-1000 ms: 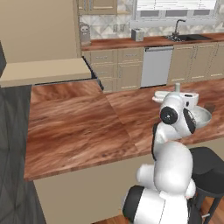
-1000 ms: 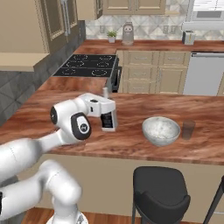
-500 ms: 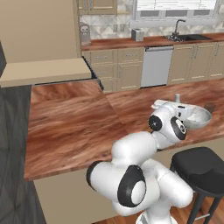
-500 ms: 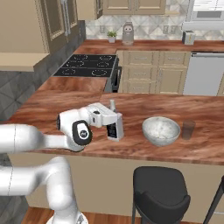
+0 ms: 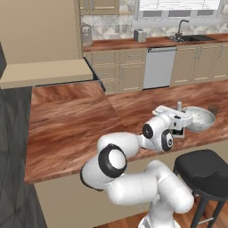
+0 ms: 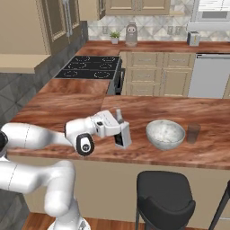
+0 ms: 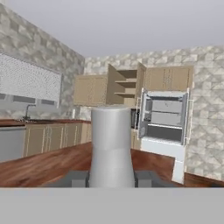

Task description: There is a bowl on the dining counter. Grab a lemon wedge from the fridge and place it in the bowl. Then get the liquor bottle and glass cup from the cabinet and place them next to the bowl.

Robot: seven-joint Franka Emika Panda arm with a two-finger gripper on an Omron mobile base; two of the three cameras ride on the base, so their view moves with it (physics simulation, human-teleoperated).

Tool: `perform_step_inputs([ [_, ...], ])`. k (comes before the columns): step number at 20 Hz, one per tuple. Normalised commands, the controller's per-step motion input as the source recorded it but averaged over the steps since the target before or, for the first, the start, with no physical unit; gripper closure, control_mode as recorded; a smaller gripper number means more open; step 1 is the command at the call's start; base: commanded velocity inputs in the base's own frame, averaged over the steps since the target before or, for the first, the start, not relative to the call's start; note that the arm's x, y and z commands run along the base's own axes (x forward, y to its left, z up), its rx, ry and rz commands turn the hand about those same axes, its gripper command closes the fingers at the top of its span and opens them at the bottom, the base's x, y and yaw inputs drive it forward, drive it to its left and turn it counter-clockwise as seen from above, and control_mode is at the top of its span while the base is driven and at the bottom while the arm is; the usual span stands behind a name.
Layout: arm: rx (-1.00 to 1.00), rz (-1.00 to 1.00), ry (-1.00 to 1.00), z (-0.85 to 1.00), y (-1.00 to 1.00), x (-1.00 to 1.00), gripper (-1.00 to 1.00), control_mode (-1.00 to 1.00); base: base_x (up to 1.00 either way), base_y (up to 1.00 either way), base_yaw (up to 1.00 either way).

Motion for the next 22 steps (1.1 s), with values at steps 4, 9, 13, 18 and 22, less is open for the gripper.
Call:
perform_step_inputs([
  [4,0.0,-0.11,-0.05,-0.09,-0.02,0.0,1.0,-1.0,0.0,0.0,0.0],
  [9,0.0,-0.11,-0.04,-0.03,0.0,0.06,1.0,-1.0,0.0,0.0,0.0],
  [13,0.0,-0.11,-0.03,0.0,-0.01,0.17,1.0,-1.0,0.0,0.0,0.0],
  [18,0.02,-0.09,-0.01,-0.1,0.0,0.18,1.0,-1.0,0.0,0.0,0.0],
  [22,0.06,-0.1,0.0,-0.06,-0.03,0.25,1.0,-1.0,0.0,0.0,0.0],
])
